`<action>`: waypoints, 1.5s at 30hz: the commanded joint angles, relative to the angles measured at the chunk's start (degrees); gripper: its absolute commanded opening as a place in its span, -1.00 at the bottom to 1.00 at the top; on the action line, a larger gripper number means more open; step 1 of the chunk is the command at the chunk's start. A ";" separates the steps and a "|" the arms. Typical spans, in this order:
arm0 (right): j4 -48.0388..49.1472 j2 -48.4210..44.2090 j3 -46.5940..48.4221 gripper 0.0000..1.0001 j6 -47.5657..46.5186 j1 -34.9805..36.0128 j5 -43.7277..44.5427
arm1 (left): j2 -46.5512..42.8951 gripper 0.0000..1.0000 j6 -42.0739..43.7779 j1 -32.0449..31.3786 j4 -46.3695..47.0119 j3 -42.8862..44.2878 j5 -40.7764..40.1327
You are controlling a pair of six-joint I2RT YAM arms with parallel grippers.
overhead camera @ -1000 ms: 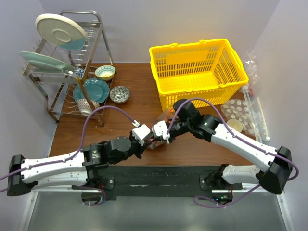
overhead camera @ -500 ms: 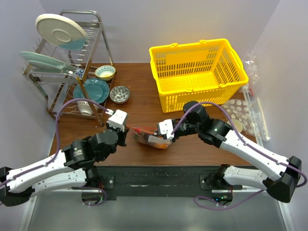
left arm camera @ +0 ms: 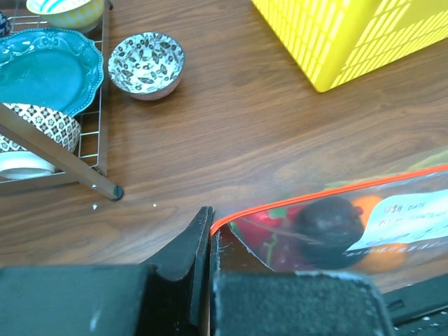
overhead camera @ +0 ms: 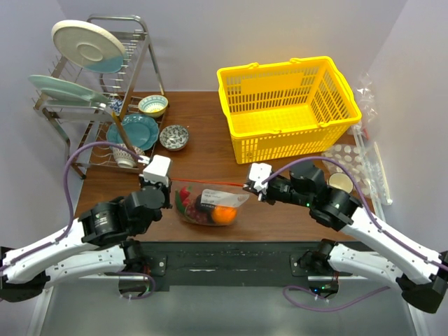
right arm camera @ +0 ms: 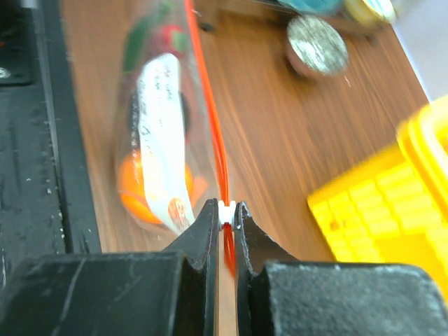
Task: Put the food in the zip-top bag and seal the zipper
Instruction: Zip the zipper food storage bag at the center of the board.
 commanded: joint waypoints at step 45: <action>-7.44 -1.07 5.53 0.97 42.03 -0.56 47.61 | 28.95 -1.00 9.94 22.16 19.89 9.43 17.36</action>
